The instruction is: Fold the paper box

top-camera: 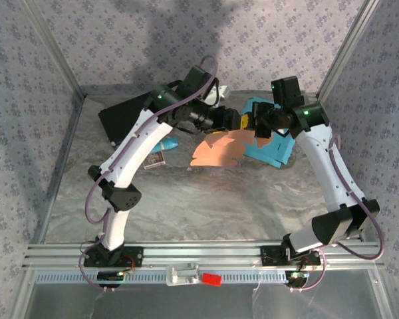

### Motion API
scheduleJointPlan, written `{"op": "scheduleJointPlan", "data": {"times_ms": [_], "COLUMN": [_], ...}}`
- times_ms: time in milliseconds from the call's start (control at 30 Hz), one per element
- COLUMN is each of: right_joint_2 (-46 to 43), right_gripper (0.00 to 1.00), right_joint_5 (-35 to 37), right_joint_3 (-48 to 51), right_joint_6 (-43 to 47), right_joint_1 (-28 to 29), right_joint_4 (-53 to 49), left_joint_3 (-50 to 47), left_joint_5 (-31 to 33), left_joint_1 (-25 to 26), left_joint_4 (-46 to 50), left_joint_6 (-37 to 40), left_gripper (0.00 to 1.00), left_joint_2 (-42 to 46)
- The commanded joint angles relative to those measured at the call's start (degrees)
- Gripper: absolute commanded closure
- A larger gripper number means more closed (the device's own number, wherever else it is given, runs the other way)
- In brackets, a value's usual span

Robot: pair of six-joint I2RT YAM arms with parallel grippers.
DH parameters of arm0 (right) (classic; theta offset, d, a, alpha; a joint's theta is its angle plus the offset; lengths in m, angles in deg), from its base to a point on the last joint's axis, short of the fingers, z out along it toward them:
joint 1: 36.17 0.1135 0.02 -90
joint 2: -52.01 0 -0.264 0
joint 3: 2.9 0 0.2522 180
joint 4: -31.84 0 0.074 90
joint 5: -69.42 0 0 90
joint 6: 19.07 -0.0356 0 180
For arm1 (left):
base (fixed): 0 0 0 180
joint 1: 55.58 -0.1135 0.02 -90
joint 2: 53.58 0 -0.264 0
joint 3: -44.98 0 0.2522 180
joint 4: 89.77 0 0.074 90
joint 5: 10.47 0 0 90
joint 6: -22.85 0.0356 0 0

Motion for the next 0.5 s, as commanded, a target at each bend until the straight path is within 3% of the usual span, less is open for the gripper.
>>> {"op": "scheduleJointPlan", "data": {"times_ms": [0,100,200,300,367,467], "right_joint_2": [-0.56,0.0,0.36,0.77,0.82,0.73], "right_gripper": [1.0,1.0,1.0,1.0,1.0,1.0], "right_joint_5": [-1.53,-2.05,-2.84,-3.52,-3.85,-3.9], "right_joint_3": [1.09,1.19,1.21,1.21,1.31,1.51], "right_joint_6": [-0.81,-1.05,-1.15,-1.65,-1.75,-1.73], "right_joint_1": [-1.77,-3.19,-3.91,-4.35,-4.47,-4.67], "right_joint_4": [3.9,4.96,5.48,5.87,5.88,5.66], "left_joint_3": [0.87,-13.83,-40.38,-57.74,-62.98,-64.86], "left_joint_5": [11.83,22.29,26.89,37.12,35.9,25.6], "left_joint_1": [5.2,9.54,13.88,18.28,18.2,17.48], "left_joint_4": [0.6,-6.43,-27.22,-44.65,-51.03,-57.63], "left_joint_6": [7.29,14.47,22.62,29.44,30.9,30.98], "left_gripper": [0.43,0.35,0.32,0.19,0.19,0.2], "left_joint_2": [4.92,13.47,25.45,32.27,32.68,30.66]}}
